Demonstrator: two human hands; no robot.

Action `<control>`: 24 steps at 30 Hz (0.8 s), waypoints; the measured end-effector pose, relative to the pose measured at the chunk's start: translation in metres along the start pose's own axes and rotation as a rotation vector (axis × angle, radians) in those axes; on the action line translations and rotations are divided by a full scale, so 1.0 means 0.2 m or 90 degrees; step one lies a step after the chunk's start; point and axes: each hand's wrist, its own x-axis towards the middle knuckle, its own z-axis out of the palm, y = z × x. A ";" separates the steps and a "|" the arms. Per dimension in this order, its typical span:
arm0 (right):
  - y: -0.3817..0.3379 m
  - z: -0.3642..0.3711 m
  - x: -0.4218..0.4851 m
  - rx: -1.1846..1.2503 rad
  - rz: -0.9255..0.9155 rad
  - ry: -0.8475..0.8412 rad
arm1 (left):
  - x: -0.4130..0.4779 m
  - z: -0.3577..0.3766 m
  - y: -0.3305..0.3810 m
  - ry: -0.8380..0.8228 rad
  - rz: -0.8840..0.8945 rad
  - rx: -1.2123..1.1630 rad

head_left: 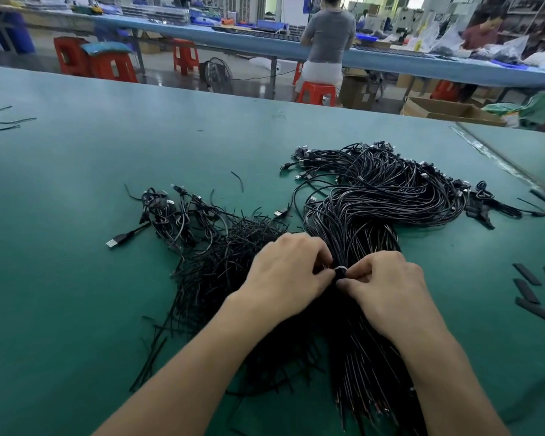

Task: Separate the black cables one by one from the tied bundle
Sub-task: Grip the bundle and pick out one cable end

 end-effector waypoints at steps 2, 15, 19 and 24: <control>0.00 -0.01 0.00 0.017 0.001 -0.012 | 0.00 0.03 -0.01 -0.012 0.004 0.015; 0.02 -0.17 -0.01 0.040 -0.154 -0.203 | -0.02 0.15 -0.03 0.081 0.047 0.026; 0.03 -0.30 -0.06 -0.042 -0.220 -0.360 | -0.02 0.15 -0.03 0.093 0.027 -0.030; 0.00 -0.26 -0.07 -0.111 -0.167 -0.279 | -0.02 0.14 -0.03 0.088 0.027 -0.038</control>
